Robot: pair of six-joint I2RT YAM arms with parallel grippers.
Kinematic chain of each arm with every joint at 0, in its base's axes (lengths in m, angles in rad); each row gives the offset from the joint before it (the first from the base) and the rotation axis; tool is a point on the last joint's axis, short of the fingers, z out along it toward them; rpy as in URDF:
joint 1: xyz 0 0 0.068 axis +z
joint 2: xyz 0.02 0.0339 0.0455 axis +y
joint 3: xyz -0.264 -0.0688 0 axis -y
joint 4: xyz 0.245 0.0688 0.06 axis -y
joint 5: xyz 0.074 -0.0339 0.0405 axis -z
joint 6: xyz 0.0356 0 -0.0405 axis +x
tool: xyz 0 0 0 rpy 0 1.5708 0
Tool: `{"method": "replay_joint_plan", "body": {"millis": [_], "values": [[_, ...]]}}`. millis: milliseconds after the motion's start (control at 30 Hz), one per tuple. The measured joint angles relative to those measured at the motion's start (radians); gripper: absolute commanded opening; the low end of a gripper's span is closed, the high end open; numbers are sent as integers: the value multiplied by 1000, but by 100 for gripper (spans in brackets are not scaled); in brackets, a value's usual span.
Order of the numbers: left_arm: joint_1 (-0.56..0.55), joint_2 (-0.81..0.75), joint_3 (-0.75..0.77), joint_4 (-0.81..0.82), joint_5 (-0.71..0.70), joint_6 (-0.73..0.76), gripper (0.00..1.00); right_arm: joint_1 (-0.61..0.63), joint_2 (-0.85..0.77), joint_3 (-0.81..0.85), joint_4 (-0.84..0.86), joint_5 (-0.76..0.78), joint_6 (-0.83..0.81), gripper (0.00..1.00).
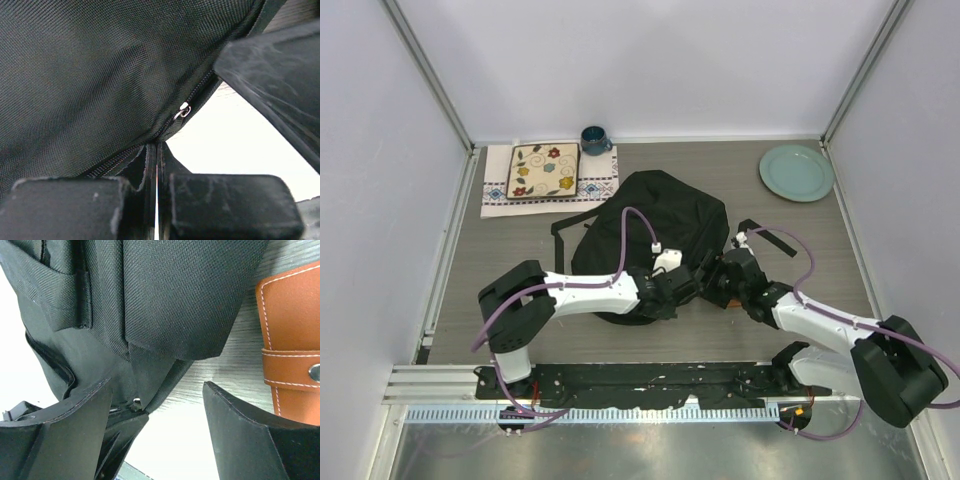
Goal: Pack the student bag
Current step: Zip the student bag at the center of the board.
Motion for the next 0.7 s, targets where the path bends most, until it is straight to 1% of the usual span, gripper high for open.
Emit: {"method": "replay_joint_plan", "body": {"millis": [67, 100, 167, 200, 300, 333, 500, 700], "values": [[0, -11, -6, 5, 10, 10, 0, 0, 26, -1, 24, -4, 12, 75], [0, -21, -12, 11, 16, 19, 0, 0, 41, -1, 38, -6, 16, 61], [0, -39, -20, 21, 33, 29, 0, 0, 69, -1, 62, -6, 22, 43], [0, -48, -22, 26, 40, 35, 0, 0, 84, 0, 74, -6, 26, 28], [0, -84, -26, 42, 67, 53, 0, -1, 115, 3, 91, -4, 37, 4], [0, -98, -27, 42, 73, 56, 0, -2, 117, 5, 93, -1, 41, 1], [0, -156, -41, 45, 72, 77, 0, -3, 116, 6, 97, 2, 40, 1], [6, -204, -95, -11, 39, 79, 0, -9, 116, 6, 89, 29, 35, 1]]}}
